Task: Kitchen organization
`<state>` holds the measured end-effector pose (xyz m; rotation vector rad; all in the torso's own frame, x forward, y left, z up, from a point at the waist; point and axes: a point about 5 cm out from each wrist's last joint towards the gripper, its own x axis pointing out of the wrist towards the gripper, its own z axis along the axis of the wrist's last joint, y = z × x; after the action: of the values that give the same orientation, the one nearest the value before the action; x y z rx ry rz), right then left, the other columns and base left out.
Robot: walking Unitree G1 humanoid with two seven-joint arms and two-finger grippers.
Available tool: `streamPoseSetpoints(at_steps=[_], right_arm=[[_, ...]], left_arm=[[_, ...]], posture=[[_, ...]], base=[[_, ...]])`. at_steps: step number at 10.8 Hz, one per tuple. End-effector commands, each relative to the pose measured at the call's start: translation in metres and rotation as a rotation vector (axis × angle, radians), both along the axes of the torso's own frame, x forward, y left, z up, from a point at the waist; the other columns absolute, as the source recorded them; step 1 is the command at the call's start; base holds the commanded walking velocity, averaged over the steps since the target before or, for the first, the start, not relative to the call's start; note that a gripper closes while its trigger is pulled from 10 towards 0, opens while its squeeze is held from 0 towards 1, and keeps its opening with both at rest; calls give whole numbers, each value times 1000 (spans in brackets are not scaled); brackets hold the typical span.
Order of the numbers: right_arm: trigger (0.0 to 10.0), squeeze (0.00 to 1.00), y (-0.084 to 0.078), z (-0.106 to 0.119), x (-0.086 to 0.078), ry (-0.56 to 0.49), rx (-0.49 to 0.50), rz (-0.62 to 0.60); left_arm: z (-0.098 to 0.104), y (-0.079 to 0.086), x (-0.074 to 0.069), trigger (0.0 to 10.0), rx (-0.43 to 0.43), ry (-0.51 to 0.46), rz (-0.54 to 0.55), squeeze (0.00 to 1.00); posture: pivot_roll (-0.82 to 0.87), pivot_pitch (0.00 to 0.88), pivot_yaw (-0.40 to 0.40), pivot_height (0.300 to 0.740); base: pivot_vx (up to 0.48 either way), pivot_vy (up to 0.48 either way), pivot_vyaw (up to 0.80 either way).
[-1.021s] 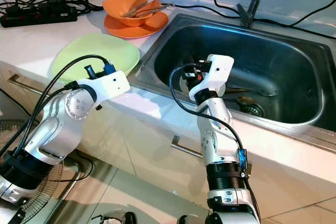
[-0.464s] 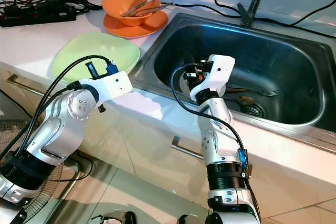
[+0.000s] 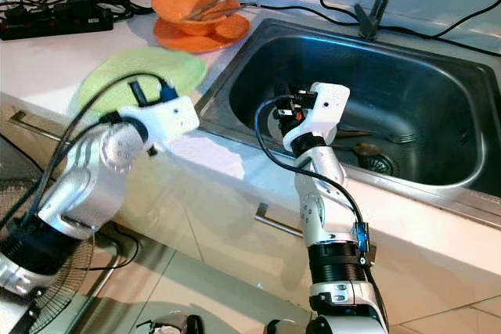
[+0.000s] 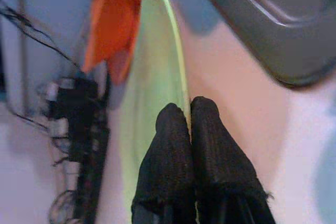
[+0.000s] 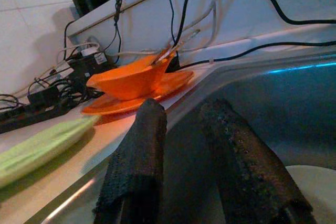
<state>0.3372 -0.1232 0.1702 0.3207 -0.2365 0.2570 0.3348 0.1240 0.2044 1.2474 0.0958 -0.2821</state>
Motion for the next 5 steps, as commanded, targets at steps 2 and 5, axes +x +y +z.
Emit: streamPoseSetpoints(at_steps=[2, 5], right_arm=[[10000, 0, 1, 1, 3, 9, 21, 7], [10000, 0, 3, 2, 3, 7, 21, 12]], left_arm=[[36, -1, 3, 10000, 9, -209, 7, 0], [36, -13, 0, 10000, -6, -219, -32, 0]], posture=[[77, 52, 22, 740], [75, 49, 23, 740]], base=[[0, 0, 0], [0, 0, 0]])
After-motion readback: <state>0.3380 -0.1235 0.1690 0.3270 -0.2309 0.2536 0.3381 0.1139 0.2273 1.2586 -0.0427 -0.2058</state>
